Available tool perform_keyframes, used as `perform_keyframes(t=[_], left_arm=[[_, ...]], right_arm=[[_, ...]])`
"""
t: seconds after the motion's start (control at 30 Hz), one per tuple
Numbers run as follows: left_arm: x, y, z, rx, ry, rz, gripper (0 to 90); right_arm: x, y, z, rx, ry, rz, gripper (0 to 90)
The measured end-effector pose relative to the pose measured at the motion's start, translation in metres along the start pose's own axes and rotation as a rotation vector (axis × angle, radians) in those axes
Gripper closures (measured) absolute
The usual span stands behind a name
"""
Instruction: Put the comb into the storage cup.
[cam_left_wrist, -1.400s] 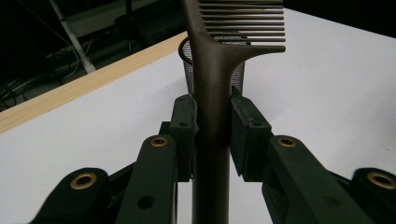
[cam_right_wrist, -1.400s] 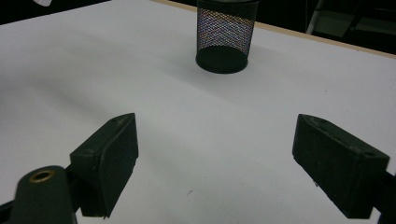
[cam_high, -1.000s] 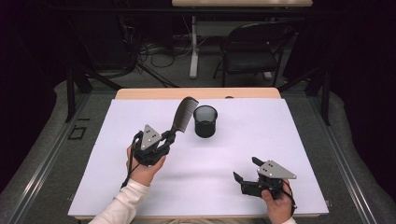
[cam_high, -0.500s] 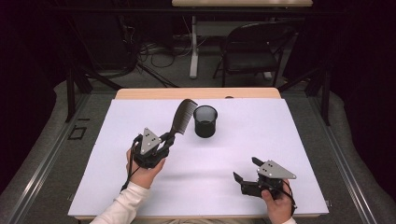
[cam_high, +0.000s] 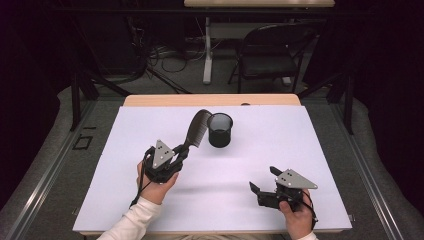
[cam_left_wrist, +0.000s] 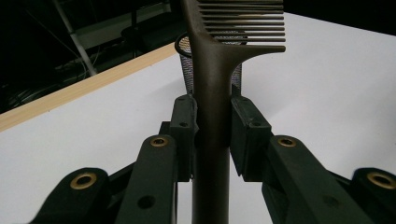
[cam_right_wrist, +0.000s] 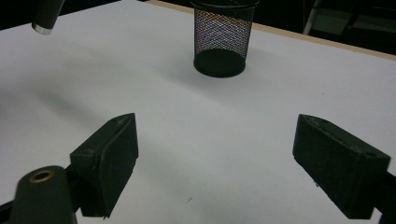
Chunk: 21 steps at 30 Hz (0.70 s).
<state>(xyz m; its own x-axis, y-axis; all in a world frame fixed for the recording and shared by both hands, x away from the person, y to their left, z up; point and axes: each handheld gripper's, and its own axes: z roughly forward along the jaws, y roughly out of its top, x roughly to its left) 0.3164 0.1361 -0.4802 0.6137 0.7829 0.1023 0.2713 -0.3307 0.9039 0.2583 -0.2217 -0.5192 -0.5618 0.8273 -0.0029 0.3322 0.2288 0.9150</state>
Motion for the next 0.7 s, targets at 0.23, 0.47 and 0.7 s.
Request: perform_keyframes(t=[0.23,0.47,0.7], left_arm=[[0.001,0.0,-0.002,-0.012,0.004,-0.012,72.8],[0.001,0.0,-0.002,-0.012,0.001,-0.01,72.7],[0.001,0.0,-0.002,-0.012,0.001,-0.015,72.8]], right_arm=[[0.0,0.011,0.004,0.026,0.023,0.039,13.9],[0.0,0.021,0.011,0.047,0.035,0.061,13.8],[-0.001,0.034,0.016,0.067,0.057,0.066,12.3]])
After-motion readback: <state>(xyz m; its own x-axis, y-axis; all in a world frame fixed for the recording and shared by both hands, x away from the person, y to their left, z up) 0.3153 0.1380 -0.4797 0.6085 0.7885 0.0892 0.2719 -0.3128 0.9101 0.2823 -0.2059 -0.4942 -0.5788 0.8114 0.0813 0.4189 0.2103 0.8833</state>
